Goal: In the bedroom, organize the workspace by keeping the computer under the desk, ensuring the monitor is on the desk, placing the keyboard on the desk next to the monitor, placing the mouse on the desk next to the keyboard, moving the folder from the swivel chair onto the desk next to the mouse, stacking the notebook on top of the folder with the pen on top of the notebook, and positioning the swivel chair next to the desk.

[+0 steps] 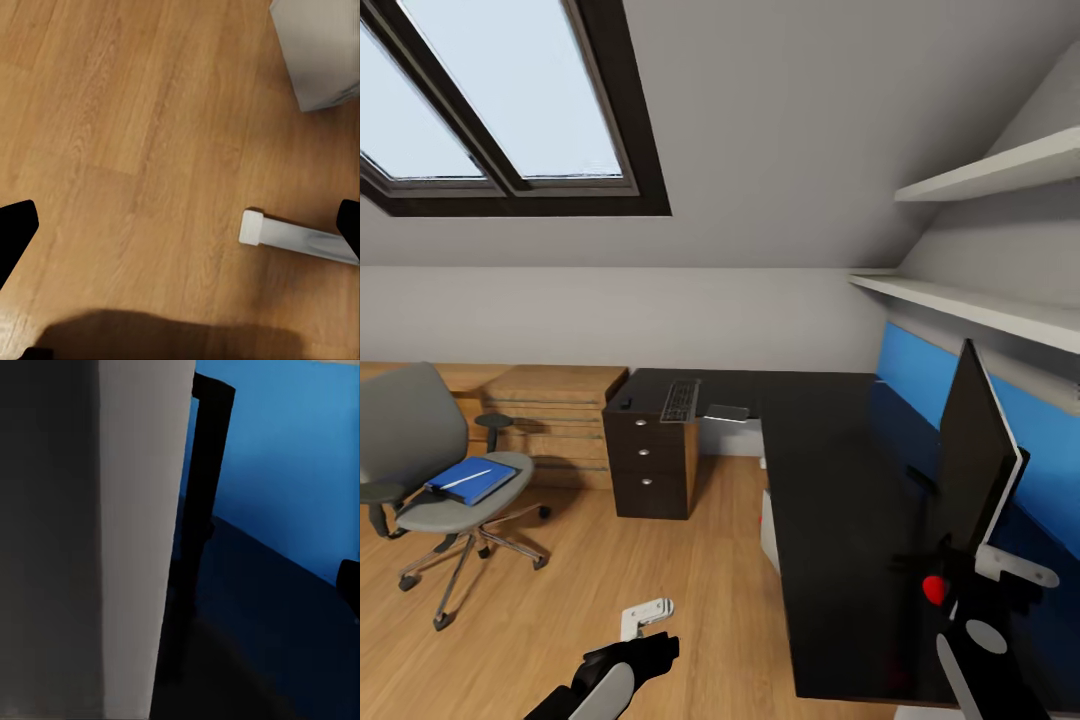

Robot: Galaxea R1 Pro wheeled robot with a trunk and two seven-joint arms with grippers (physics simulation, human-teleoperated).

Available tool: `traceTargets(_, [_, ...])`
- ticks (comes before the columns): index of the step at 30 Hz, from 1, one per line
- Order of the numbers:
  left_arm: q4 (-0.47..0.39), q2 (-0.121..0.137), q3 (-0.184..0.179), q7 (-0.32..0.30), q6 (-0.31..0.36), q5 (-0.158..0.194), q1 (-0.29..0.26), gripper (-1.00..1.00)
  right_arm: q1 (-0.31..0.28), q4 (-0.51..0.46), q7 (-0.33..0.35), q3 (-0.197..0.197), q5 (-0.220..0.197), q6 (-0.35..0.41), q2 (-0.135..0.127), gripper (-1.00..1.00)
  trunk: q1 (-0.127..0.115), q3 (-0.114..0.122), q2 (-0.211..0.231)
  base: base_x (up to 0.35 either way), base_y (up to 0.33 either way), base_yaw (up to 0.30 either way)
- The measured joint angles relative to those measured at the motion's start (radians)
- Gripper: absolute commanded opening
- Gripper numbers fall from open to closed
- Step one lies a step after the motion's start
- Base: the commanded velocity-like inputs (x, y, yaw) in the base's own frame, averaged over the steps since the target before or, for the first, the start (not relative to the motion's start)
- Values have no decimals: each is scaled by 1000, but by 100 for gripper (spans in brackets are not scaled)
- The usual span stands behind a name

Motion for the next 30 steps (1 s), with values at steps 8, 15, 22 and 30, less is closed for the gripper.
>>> traceTargets(8, [0, 0, 0, 0, 0, 0, 0, 100, 0, 2, 0, 0, -2, -1, 0, 100, 0, 0, 0, 0, -122, 0])
traceTargets(15, [0, 0, 0, 0, 0, 0, 0, 100, 0, 13, 0, 0, -4, -2, 0, 100, 0, 0, 0, 0, -5, 0])
traceTargets(22, [0, 1, 3, -1, 0, -1, 0, 100, 0, 11, -1, -1, -7, -10, 2, 100, 0, 0, 0, 0, 0, 0])
traceTargets(30, [-1, 2, 3, 0, 0, -2, 0, 100, 0, 11, -1, 2, -6, -31, 4, 100, 0, 0, 0, 0, 0, 0])
